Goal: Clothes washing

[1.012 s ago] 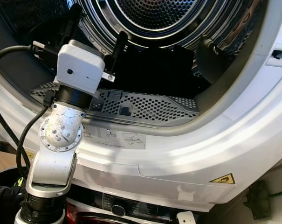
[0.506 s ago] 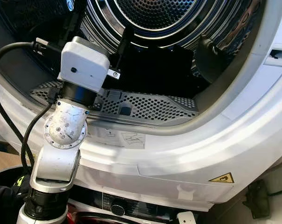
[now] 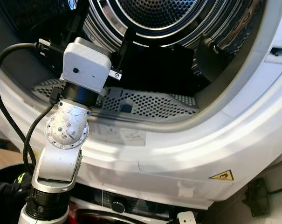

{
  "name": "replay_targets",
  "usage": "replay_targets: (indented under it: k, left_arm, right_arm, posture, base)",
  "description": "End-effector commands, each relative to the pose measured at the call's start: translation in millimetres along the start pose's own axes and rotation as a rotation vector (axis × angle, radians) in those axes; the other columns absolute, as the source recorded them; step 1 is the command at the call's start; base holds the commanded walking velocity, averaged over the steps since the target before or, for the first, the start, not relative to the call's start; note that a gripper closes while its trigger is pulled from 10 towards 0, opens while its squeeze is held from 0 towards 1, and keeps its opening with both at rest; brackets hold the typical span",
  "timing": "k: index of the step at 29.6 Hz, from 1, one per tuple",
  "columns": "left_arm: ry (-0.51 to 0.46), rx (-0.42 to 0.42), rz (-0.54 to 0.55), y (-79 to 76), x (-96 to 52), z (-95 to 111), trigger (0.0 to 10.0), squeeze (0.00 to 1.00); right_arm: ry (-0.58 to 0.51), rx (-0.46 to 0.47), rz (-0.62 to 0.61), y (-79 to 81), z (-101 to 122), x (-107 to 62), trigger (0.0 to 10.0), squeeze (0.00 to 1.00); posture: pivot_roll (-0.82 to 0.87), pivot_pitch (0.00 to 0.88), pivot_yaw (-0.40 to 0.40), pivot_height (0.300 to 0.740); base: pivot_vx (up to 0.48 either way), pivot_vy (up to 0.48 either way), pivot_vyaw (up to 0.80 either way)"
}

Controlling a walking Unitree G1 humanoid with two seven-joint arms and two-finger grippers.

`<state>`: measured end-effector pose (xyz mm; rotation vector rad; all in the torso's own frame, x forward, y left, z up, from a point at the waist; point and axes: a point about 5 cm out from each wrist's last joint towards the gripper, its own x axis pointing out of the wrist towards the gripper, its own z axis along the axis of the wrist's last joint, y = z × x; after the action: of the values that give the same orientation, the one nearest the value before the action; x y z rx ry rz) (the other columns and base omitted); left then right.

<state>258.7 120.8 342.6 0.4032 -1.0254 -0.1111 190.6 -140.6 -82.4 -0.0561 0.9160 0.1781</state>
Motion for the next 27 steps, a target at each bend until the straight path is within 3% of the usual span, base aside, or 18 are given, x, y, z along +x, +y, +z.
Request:
replay_targets:
  k: [1,27]
  left_arm:
    - [-0.028,-0.01,0.003,1.4,0.2,5.7,10.0,0.0]
    - [-0.02,-0.038,0.009,0.8,2.2,5.6,10.0,0.0]
  right_arm:
    - [0.014,0.003,0.004,1.9,-3.2,-0.3,10.0,0.0]
    - [0.023,0.011,0.0,0.8,-7.5,-1.3,10.0,0.0]
  posture:
    - [0.18,0.0,0.004,0.74]
    - [0.17,0.0,0.007,0.74]
  base:
    - [-0.289,0.0,0.0]
    - [-0.33,0.0,0.0]
